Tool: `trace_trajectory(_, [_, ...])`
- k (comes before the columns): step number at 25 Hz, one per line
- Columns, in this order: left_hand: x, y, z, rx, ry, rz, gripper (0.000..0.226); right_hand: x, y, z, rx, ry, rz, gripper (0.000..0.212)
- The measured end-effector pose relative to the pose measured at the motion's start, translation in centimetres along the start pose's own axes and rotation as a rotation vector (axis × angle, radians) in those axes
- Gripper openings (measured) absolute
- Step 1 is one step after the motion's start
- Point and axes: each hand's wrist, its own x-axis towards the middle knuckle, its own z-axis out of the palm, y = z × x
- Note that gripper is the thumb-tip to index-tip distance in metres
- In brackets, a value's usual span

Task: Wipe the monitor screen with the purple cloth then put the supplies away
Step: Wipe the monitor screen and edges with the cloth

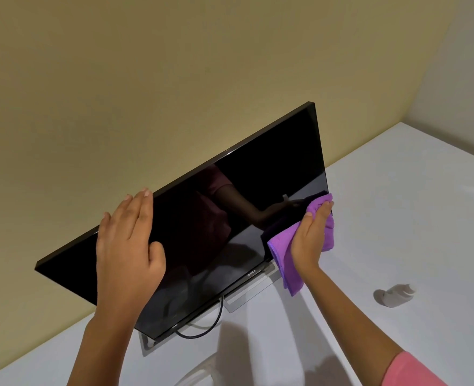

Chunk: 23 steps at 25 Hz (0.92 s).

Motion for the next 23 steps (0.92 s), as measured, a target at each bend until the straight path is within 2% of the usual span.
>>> trace_trajectory(2, [-0.9, -1.1, -0.1, 0.024, 0.018, -0.050, 0.072, -1.6, 0.0, 0.8, -0.049, -0.025, 0.019, 0.036])
trace_trajectory(4, [-1.8, -2.4, -0.3, 0.036, 0.035, -0.119, 0.071, -3.9, -0.1, 2.0, 0.003, -0.058, 0.104, 0.055])
trace_trajectory(5, [-2.2, -3.0, -0.4, 0.036, 0.040, -0.138, 0.071, -5.5, -0.2, 2.6, 0.071, -0.093, 0.088, 0.059])
trace_trajectory(8, [-3.0, -4.4, -0.8, 0.033, 0.039, -0.135, 0.069, -10.5, 0.2, 4.4, 0.128, -0.195, -0.005, 0.059])
trace_trajectory(13, [-3.2, -5.0, -0.9, 0.020, 0.027, -0.100, 0.071, -14.9, 0.9, 6.3, 0.123, -0.275, -0.002, 0.062])
trace_trajectory(16, [-3.2, -5.1, -0.9, 0.010, 0.024, -0.081, 0.072, -13.4, 0.3, 6.5, 0.054, -0.190, -0.082, 0.062])
trace_trajectory(20, [-3.2, -5.3, -1.1, -0.010, 0.014, -0.065, 0.073, -7.8, -0.1, 5.7, -0.021, 0.027, -0.010, 0.056])
trace_trajectory(23, [-3.2, -5.6, -1.2, -0.025, 0.007, -0.050, 0.073, -4.2, -0.6, 4.5, -0.093, 0.086, 0.020, 0.054])
